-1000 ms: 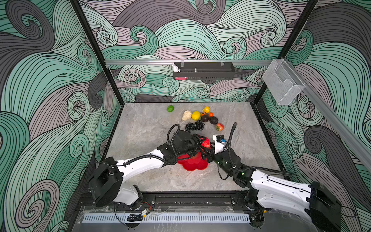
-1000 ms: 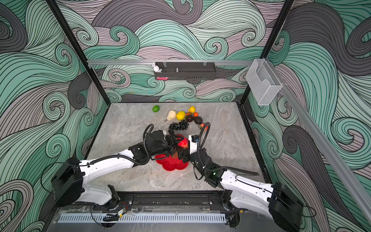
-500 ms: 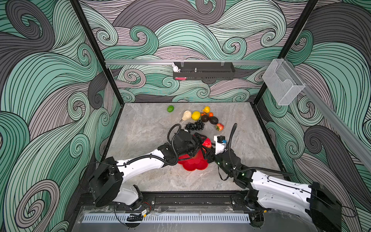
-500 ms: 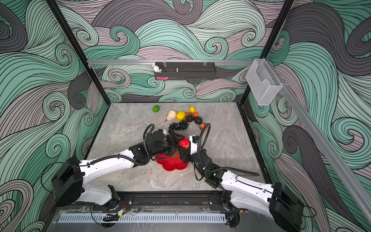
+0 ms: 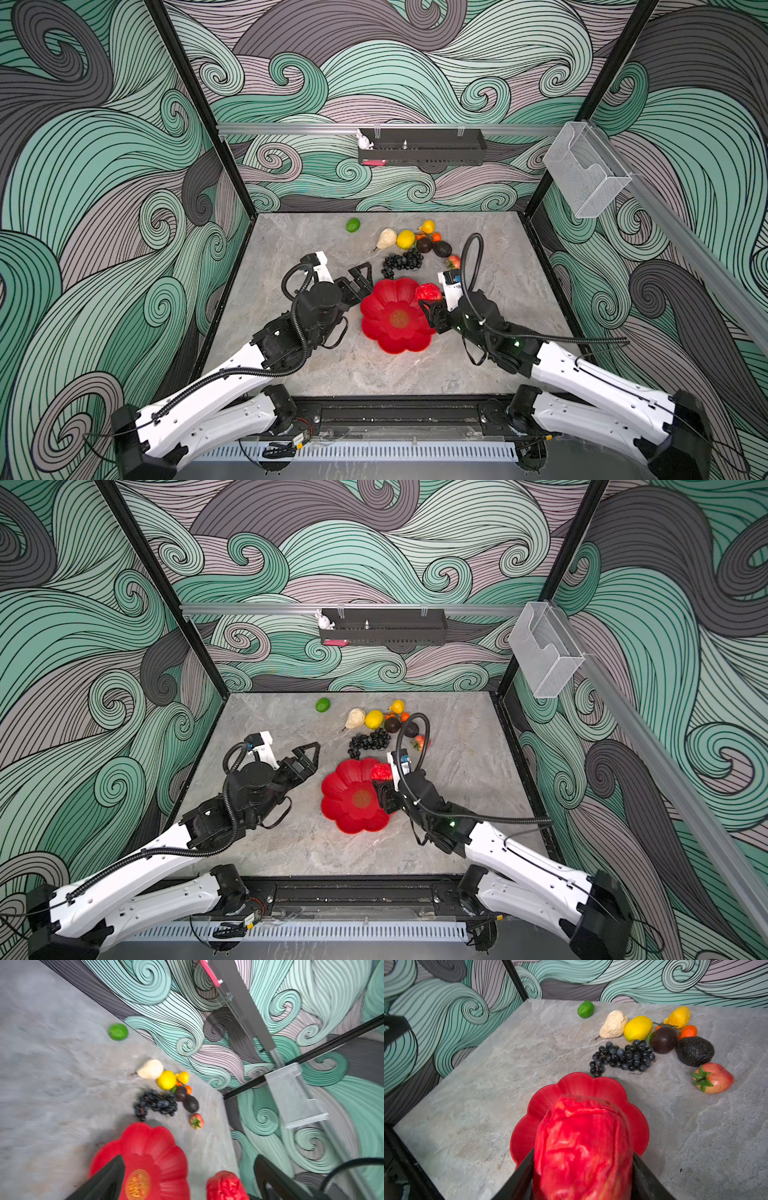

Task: Arrange fruit in a fruit bowl
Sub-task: Place the fruit in the fruit bowl.

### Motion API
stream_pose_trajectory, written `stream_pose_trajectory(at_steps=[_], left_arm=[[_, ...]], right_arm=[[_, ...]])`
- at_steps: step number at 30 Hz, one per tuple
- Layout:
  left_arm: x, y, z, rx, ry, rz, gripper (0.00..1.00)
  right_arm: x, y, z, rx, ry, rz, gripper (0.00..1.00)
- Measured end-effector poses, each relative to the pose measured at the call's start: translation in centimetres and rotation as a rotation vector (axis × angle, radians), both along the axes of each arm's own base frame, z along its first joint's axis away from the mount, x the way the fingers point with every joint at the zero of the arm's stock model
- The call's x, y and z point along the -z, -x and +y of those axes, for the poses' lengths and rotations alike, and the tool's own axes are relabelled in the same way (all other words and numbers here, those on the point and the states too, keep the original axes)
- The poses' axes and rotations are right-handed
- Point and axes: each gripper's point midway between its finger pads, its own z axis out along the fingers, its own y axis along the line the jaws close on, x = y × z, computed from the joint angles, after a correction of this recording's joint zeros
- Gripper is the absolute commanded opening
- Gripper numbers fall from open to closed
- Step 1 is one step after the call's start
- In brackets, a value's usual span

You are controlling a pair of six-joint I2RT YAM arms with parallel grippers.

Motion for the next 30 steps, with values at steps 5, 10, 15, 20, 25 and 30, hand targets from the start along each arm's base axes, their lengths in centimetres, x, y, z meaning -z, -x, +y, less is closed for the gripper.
stream_pose_trajectory(at_steps=[5,10,15,20,25,30], left_arm=[[4.9,0.8,4.1,-0.094,-0.235,-0.01,0.99],[8.7,1.3,6.5,-0.154,-0.366,-0.004,0.99],[9.6,1.1,7.2,-0.187,-0.427,-0.014,0.99],[9.7,0.7,7.3,-0.213,-0.446,-0.025,0.99],[10.7,0.4,7.4,-0.221,-0.479,-0.012,0.99],[10.8,0.3,7.5,-0.232,-0.48,-0.011,0.99]], right_arm=[[1.9,0.1,2.2,-0.094,0.14,0.175,0.46],[4.2,0.5,3.3,-0.153,0.258,0.336,0.47],[5.6,0.7,3.4,-0.189,0.364,0.445,0.48],[6.9,0.5,3.3,-0.208,0.451,0.528,0.48],[8.8,0.3,3.3,-0.221,0.514,0.603,0.48],[10.3,0.0,3.9,-0.238,0.547,0.657,0.47]])
